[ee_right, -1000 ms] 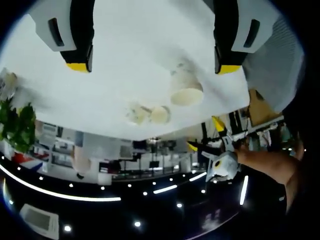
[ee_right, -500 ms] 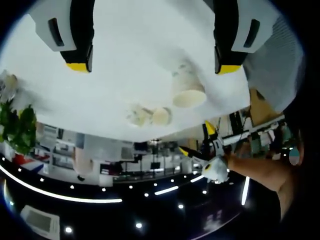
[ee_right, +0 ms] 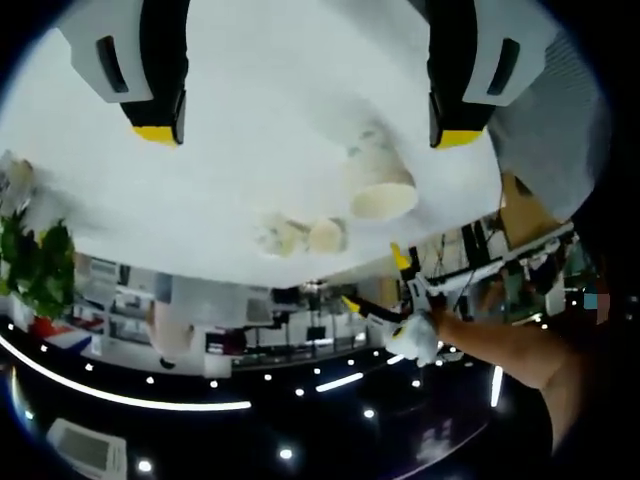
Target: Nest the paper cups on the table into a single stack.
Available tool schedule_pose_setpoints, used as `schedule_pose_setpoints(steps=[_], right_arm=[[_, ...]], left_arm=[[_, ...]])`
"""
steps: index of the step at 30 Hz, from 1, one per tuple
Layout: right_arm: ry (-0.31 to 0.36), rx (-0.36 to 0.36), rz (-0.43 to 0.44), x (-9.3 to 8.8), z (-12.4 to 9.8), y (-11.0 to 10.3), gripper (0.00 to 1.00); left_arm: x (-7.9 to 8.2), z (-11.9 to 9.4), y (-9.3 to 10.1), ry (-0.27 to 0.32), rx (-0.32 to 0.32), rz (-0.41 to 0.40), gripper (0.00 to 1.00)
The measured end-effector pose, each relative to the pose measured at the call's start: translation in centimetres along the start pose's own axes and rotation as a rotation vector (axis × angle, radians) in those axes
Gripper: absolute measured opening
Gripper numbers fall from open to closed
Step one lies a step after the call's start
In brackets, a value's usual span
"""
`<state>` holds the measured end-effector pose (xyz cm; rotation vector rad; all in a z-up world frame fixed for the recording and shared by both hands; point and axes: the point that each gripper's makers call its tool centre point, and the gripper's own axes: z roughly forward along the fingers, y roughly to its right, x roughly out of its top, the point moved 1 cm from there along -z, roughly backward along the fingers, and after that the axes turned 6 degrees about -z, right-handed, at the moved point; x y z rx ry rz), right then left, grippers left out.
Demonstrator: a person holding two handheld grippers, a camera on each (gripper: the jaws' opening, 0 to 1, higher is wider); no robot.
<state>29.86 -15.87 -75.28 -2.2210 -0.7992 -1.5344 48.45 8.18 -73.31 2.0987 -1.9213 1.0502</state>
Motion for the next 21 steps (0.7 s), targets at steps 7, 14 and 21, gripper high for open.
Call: schedule_pose_setpoints(steps=[7, 14, 21], right_arm=[[-0.014, -0.004, 0.018, -0.6, 0.0, 0.2, 1.00], [-0.026, -0.011, 0.033, -1.2, 0.0, 0.4, 1.00], [-0.032, -0.016, 0.045, -1.5, -0.1, 0.5, 1.00]], left_arm=[[-0.2, 1.6, -1.6, -0.016, -0.012, 0.000, 0.92], [-0.7, 3.4, -2.8, -0.035, -0.029, -0.022, 0.84], [-2.1, 5.3, -3.2, -0.071, -0.023, -0.055, 0.71]])
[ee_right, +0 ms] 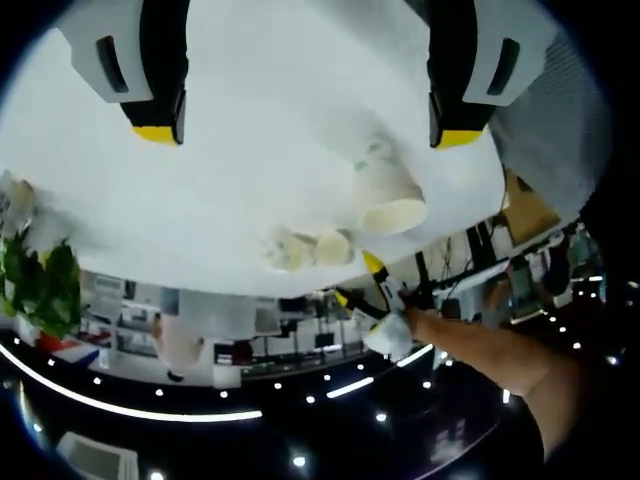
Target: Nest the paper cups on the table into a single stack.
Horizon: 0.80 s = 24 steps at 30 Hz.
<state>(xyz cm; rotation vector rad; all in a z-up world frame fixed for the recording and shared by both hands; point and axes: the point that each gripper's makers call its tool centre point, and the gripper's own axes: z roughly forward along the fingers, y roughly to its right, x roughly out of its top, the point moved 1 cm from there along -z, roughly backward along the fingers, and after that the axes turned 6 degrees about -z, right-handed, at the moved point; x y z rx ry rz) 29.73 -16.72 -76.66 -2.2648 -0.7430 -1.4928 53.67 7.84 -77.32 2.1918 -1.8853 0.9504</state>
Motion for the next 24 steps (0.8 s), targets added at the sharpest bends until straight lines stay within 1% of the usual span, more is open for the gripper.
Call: schedule_pose_setpoints(steps=[1, 2, 3, 5, 9, 11, 16, 20, 22, 24], right_arm=[[0.001, -0.001, 0.002, 0.0, 0.0, 0.0, 1.00], [0.001, -0.002, 0.003, 0.0, 0.0, 0.0, 1.00], [0.001, -0.002, 0.005, 0.0, 0.0, 0.1, 1.00], [-0.001, -0.002, 0.005, 0.0, 0.0, 0.1, 1.00], [-0.002, -0.003, 0.013, -0.1, 0.1, 0.1, 1.00], [-0.004, -0.003, 0.018, -0.1, 0.1, 0.1, 1.00], [-0.009, 0.004, 0.024, -0.2, 0.2, -0.1, 0.99], [-0.013, 0.006, 0.027, -0.3, 0.3, -0.2, 0.99], [-0.014, 0.009, 0.028, -0.3, 0.3, -0.3, 0.99], [-0.016, 0.011, 0.028, -0.4, 0.4, -0.3, 0.99]], left_arm=[[-0.3, 0.2, -0.1, -0.016, 0.005, 0.004, 0.67], [-1.0, 0.6, -0.2, -0.051, 0.009, 0.021, 0.65], [-1.0, 0.9, -0.1, -0.049, 0.004, 0.031, 0.64], [-0.9, 1.3, 0.0, -0.044, -0.005, 0.021, 0.62], [-1.3, 2.0, 0.0, -0.051, -0.014, 0.022, 0.57], [-1.3, 2.3, 0.1, -0.051, -0.023, 0.049, 0.56], [-1.4, 2.9, 0.1, -0.054, -0.033, 0.068, 0.53], [-1.8, 2.9, 0.7, -0.065, -0.057, 0.078, 0.46], [-1.9, 3.0, 1.1, -0.068, -0.076, 0.067, 0.45], [-1.8, 3.0, 1.4, -0.071, -0.086, 0.062, 0.47]])
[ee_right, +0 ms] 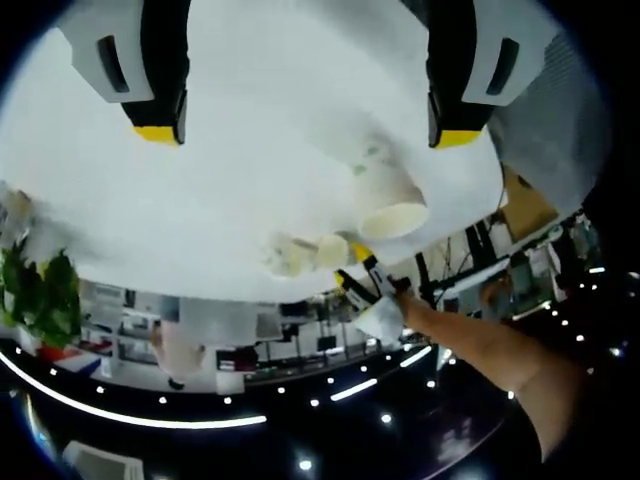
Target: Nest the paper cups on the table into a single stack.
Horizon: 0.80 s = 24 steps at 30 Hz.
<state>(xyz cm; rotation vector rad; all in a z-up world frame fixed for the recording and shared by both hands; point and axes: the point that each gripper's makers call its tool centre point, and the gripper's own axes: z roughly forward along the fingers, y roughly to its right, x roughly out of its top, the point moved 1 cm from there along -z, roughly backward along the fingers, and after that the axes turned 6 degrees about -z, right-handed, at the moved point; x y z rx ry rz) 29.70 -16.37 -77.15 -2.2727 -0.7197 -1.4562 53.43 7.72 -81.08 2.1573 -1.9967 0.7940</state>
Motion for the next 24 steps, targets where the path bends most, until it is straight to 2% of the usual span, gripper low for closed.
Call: schedule_pose_setpoints(steps=[2, 6, 16, 24], right_arm=[[0.000, 0.000, 0.001, 0.0, 0.0, 0.0, 0.99], [-0.001, 0.003, 0.000, 0.0, 0.0, -0.1, 0.99], [-0.001, 0.002, 0.003, 0.0, 0.0, -0.1, 0.98], [-0.004, 0.013, -0.015, 0.0, 0.1, -0.5, 0.98]], left_arm=[[0.4, 0.2, 0.2, 0.008, -0.002, -0.003, 0.52], [1.2, 0.6, 0.2, 0.017, -0.010, -0.011, 0.52], [0.3, 1.3, 1.1, -0.047, -0.056, -0.016, 0.48], [0.8, 1.3, 1.3, -0.025, -0.062, -0.074, 0.43]])
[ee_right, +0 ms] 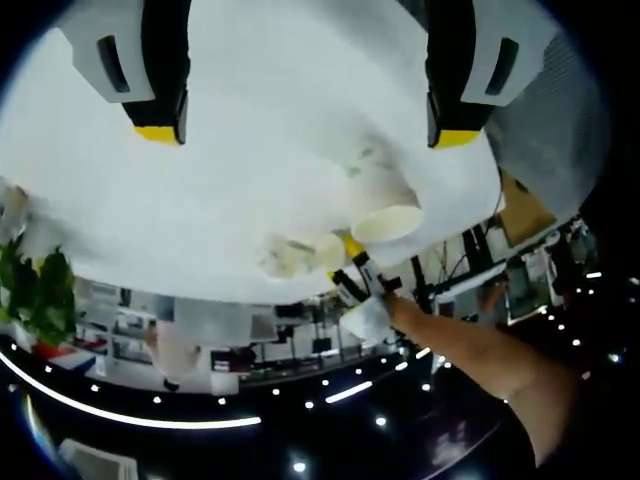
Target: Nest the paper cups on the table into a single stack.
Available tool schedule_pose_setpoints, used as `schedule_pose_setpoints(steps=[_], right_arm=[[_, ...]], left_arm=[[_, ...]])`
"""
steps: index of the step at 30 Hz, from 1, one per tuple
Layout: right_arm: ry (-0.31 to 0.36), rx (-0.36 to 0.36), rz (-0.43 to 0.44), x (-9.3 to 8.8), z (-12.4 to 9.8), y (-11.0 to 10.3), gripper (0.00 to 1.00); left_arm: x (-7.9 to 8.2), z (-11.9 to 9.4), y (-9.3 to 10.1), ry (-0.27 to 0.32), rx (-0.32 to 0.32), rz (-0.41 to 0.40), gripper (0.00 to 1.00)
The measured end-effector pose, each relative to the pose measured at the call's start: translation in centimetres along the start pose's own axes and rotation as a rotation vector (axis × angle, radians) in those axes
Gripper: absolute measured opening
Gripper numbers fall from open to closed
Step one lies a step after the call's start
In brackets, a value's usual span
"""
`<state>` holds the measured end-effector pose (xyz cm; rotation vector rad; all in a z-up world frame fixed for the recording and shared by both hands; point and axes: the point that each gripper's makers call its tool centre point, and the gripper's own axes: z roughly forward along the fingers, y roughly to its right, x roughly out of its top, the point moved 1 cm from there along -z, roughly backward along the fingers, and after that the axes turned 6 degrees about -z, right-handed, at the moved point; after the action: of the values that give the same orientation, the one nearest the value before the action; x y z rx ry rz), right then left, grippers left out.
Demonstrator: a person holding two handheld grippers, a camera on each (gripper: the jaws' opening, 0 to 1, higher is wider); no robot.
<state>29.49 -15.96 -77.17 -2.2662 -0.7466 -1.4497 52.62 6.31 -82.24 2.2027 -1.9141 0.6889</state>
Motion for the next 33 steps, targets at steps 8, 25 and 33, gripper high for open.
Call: schedule_pose_setpoints(steps=[8, 25, 33], right_arm=[[0.010, 0.002, -0.013, 0.2, -0.1, -0.1, 0.99], [0.007, 0.004, -0.008, 1.0, -0.1, 0.1, 1.00], [0.016, 0.012, -0.021, 1.6, 0.0, 0.0, 1.00]], left_arm=[[0.3, -0.4, 0.0, 0.030, -0.007, -0.068, 0.41], [1.9, -2.8, -1.3, 0.180, 0.047, -0.187, 0.39], [3.5, -4.5, -2.5, 0.274, 0.067, -0.266, 0.39]])
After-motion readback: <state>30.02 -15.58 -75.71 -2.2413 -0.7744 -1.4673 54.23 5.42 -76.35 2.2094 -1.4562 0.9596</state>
